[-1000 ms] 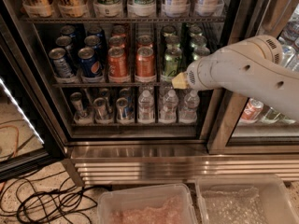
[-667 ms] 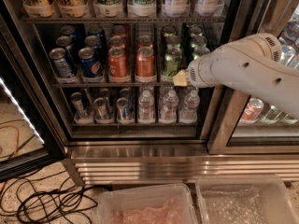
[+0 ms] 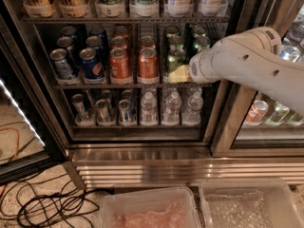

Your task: Pick green can from middle shelf of fridge

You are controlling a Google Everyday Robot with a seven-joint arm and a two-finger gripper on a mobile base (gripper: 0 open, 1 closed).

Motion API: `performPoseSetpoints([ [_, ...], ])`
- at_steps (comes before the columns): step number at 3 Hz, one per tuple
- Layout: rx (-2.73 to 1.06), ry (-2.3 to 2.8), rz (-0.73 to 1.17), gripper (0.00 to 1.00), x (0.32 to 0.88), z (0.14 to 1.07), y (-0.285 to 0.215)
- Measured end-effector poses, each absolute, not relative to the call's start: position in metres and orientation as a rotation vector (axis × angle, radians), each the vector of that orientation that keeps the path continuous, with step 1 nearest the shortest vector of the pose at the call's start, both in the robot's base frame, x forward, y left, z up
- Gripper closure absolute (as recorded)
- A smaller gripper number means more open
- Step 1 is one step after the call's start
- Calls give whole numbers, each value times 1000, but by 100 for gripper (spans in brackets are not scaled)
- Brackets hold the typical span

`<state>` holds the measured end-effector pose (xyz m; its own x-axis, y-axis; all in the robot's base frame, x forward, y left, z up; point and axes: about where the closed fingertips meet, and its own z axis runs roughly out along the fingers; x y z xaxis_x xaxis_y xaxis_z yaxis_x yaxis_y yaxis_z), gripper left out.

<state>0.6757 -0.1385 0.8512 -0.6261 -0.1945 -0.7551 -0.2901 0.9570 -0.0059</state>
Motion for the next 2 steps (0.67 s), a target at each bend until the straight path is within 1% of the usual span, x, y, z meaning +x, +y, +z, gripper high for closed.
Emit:
performPoseSetpoints([
  [1, -326, 2272, 147, 22, 685, 852, -135],
  [2, -325, 2278, 150, 30, 686, 851, -133],
])
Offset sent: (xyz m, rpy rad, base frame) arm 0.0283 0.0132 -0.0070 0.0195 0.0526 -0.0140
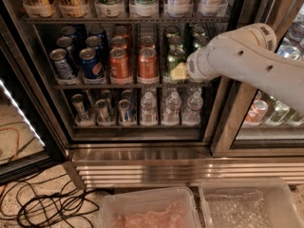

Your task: Pick green can from middle shelf of fridge

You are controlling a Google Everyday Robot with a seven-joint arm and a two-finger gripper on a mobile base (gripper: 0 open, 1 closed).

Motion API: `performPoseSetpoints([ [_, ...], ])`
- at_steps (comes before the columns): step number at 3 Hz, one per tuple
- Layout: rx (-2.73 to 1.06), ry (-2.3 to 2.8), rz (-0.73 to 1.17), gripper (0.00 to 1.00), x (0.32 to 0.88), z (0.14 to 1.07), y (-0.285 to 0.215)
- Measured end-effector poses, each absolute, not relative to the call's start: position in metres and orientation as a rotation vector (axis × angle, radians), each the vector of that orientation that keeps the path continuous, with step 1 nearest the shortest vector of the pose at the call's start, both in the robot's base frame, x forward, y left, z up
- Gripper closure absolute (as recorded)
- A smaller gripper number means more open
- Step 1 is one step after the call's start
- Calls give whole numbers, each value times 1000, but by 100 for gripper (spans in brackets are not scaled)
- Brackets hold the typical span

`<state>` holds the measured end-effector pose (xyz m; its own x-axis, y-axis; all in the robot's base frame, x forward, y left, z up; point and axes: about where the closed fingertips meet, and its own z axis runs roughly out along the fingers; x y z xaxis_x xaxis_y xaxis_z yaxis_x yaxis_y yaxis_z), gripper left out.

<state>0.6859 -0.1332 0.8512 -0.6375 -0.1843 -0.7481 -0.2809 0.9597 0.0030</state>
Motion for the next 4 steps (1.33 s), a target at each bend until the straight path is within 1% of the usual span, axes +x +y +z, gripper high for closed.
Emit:
performPoseSetpoints([
  [1, -333, 2320, 184, 37, 700, 842, -120],
  [3, -330, 2305, 195, 33, 712, 847, -115],
  [4, -330, 2305, 195, 36, 712, 847, -115],
])
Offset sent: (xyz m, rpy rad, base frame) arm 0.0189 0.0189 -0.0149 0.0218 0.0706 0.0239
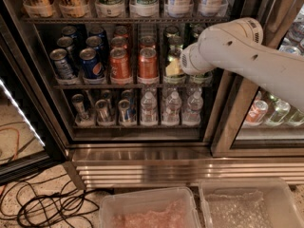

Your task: Pick green can from middle shelf of fridge

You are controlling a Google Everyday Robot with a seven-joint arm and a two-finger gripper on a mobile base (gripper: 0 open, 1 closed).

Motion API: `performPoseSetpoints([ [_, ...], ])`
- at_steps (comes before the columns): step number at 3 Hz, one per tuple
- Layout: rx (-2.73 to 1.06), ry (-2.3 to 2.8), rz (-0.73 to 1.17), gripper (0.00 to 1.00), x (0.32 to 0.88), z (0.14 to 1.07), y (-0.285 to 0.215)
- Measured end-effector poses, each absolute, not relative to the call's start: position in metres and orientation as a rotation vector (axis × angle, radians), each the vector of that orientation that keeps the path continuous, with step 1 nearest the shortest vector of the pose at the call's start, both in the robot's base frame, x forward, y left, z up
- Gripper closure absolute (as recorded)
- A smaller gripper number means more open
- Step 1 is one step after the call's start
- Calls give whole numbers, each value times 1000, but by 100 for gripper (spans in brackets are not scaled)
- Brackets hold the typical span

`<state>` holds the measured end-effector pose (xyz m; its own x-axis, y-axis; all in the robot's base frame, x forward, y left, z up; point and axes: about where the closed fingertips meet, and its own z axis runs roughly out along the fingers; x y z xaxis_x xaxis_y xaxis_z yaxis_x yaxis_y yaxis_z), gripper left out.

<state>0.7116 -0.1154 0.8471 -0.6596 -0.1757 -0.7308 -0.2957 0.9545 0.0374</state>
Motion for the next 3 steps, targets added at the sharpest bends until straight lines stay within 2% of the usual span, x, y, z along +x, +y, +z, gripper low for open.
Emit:
performPoseSetpoints([
  [1, -287, 2277, 230, 32, 714, 849, -116],
  [2, -228, 2209, 265, 40, 712, 854, -121],
  [3, -182, 2139, 286, 43, 712, 865, -125],
])
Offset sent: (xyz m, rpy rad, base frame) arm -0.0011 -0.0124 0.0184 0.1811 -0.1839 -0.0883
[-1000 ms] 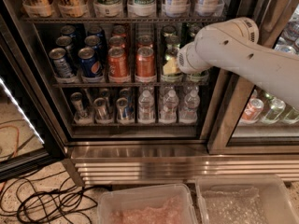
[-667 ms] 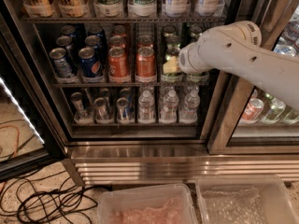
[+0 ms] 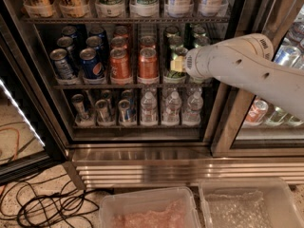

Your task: Pick green can from middle shelf of fridge

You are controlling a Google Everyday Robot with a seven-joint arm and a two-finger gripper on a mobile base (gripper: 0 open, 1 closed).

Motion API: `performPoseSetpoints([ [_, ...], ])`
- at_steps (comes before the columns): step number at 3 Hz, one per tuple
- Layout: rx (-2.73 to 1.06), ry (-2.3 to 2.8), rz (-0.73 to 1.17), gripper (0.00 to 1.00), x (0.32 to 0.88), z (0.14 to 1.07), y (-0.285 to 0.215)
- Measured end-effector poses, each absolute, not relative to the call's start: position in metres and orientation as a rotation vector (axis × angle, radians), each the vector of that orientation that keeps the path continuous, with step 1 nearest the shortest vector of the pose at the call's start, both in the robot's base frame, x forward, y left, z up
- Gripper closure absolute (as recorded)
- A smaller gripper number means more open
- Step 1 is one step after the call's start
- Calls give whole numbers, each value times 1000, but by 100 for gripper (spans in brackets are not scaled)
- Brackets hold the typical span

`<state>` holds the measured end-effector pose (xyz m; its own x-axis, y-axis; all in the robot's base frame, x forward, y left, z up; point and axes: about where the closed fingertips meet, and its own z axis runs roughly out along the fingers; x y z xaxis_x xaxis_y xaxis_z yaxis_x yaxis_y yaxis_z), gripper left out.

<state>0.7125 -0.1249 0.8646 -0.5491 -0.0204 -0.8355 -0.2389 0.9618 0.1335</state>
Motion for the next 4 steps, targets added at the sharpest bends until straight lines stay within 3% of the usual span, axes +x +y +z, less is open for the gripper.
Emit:
performPoseSetpoints([
  [3, -185, 2083, 327, 38, 711, 871, -117],
  [4, -225, 2096, 364, 30, 705, 864, -105],
])
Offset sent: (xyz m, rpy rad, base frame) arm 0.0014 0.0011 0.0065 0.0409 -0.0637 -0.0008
